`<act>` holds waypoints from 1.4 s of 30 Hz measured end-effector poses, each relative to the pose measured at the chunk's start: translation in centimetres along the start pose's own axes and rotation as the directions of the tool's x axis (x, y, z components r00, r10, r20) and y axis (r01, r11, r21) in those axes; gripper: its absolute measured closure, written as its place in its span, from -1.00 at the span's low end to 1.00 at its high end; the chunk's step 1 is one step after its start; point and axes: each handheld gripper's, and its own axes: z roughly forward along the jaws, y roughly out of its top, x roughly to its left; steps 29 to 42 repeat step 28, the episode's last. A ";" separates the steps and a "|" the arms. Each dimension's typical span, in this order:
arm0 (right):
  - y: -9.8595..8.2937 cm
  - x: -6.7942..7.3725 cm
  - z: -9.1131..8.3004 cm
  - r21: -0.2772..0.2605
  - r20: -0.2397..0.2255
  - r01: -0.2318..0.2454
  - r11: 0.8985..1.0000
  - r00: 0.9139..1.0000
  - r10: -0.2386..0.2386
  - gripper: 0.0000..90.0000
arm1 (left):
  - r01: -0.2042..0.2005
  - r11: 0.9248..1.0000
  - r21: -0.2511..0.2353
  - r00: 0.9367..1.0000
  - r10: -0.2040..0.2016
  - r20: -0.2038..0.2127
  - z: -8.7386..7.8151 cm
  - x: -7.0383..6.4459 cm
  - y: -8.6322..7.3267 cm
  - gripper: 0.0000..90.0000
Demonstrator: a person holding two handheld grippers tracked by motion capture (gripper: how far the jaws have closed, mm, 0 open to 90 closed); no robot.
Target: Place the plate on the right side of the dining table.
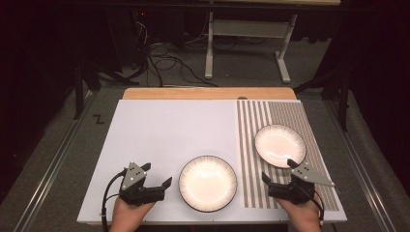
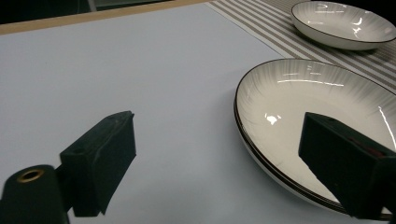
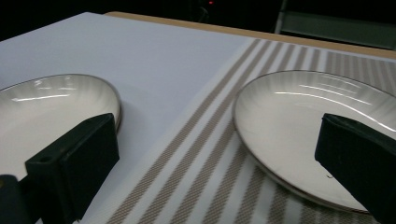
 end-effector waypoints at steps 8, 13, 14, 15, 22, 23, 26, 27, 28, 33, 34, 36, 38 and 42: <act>-0.9 3.3 -0.5 0.002 -0.075 0.107 0.994 0.991 -0.106 -0.99 | -0.041 0.999 0.017 0.999 0.041 0.002 0.7 -1.2 -0.2 -0.98; -1.0 2.8 -0.3 -0.007 -0.083 0.109 0.994 0.991 -0.109 -0.99 | -0.051 0.999 0.010 0.999 0.051 0.004 1.0 -1.5 -0.2 -0.98; -1.0 2.7 -0.4 -0.003 -0.084 0.100 0.995 0.991 -0.100 -0.99 | -0.055 0.998 0.013 0.999 0.055 0.004 1.1 -1.6 -0.3 -0.98; -1.1 2.6 -0.4 -0.005 -0.085 0.102 0.995 0.991 -0.102 -0.99 | -0.057 0.998 0.014 0.998 0.057 0.002 1.1 -1.6 -0.3 -0.98; -1.0 2.8 -0.5 -0.016 -0.085 0.104 0.994 0.991 -0.105 -0.99 | -0.052 0.999 0.009 0.999 0.052 -0.002 1.0 -1.5 -0.3 -0.98; -1.0 2.8 -0.5 -0.015 -0.083 0.109 0.994 0.990 -0.110 -0.99 | -0.049 0.999 0.008 0.999 0.049 -0.001 0.9 -1.4 -0.3 -0.98; -1.0 2.7 -0.5 -0.016 -0.082 0.106 0.994 0.991 -0.107 -0.99 | -0.043 0.999 0.004 0.999 0.043 -0.002 0.9 -1.3 -0.3 -0.98; -1.0 2.7 -0.5 -0.015 -0.080 0.106 0.994 0.991 -0.107 -0.99 | -0.040 0.999 0.002 0.999 0.040 -0.002 0.8 -1.3 -0.3 -0.98; -1.0 2.7 -0.5 -0.013 -0.078 0.102 0.995 0.992 -0.103 -0.99 | -0.040 0.999 0.000 0.999 0.040 -0.001 0.8 -1.3 -0.2 -0.98; -1.0 2.7 -0.5 -0.013 -0.078 0.102 0.995 0.992 -0.103 -0.99 | -0.040 0.999 0.000 0.999 0.040 -0.001 0.8 -1.3 -0.2 -0.98; -1.0 2.7 -0.5 -0.013 -0.078 0.102 0.995 0.992 -0.103 -0.99 | -0.040 0.999 0.000 0.999 0.040 -0.001 0.8 -1.3 -0.2 -0.98; -1.0 2.7 -0.5 -0.013 -0.078 0.102 0.995 0.992 -0.103 -0.99 | -0.040 0.999 0.000 0.999 0.040 -0.001 0.8 -1.3 -0.2 -0.98; -1.0 2.7 -0.5 -0.013 -0.078 0.102 0.995 0.992 -0.103 -0.99 | -0.040 0.999 0.000 0.999 0.040 -0.001 0.8 -1.3 -0.2 -0.98; -1.0 2.7 -0.5 -0.013 -0.078 0.102 0.995 0.992 -0.103 -0.99 | -0.040 0.999 0.000 0.999 0.040 -0.001 0.8 -1.3 -0.2 -0.98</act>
